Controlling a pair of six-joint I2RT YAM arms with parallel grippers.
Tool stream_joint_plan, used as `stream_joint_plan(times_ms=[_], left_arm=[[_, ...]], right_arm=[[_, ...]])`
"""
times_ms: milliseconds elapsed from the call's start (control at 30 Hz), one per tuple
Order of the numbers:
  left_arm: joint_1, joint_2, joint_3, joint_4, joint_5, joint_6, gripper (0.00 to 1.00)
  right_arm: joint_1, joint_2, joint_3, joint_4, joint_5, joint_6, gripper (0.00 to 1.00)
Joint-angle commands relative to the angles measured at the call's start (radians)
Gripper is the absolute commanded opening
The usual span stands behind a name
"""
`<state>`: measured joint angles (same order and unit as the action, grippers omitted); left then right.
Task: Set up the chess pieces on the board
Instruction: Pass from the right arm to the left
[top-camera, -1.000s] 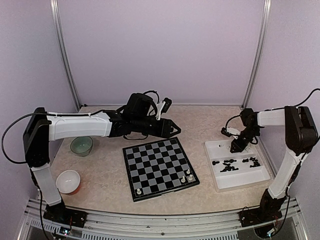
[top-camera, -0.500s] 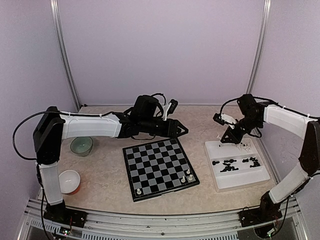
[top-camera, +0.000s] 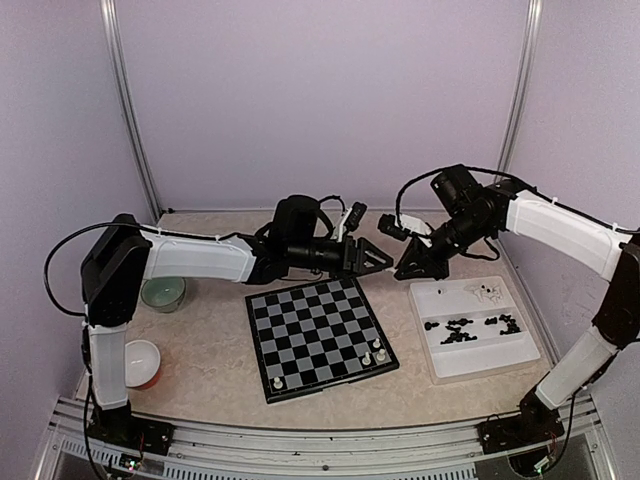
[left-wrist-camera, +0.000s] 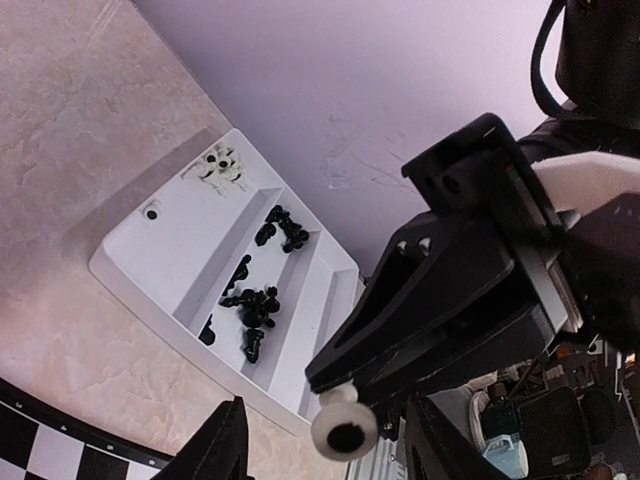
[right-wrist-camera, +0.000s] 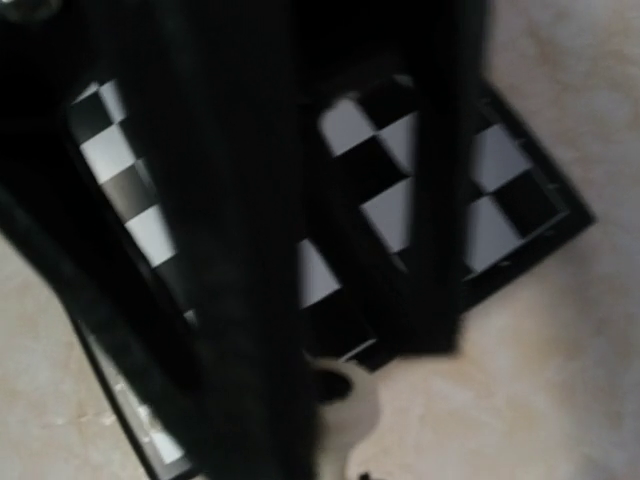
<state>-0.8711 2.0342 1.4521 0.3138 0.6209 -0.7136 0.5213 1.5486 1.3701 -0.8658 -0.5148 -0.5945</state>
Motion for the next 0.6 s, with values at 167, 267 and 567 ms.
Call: stream_joint_plan(times_ms=[167,267,567], left_arm=[[-0.009,0.044,0.011,0.090,0.075,-0.070,0.44],[-0.007,0.047,0.005,0.093,0.084,-0.081,0.43],[-0.003,0.045,-0.016,0.131,0.106,-0.099,0.21]], right_arm=[[0.037,0.016,0.026,-0.038,0.021,-0.009,0.07],[0.038,0.019,0.023,-0.032,0.040,-0.004,0.07],[0.039,0.028,0.031,-0.027,0.047,-0.005,0.08]])
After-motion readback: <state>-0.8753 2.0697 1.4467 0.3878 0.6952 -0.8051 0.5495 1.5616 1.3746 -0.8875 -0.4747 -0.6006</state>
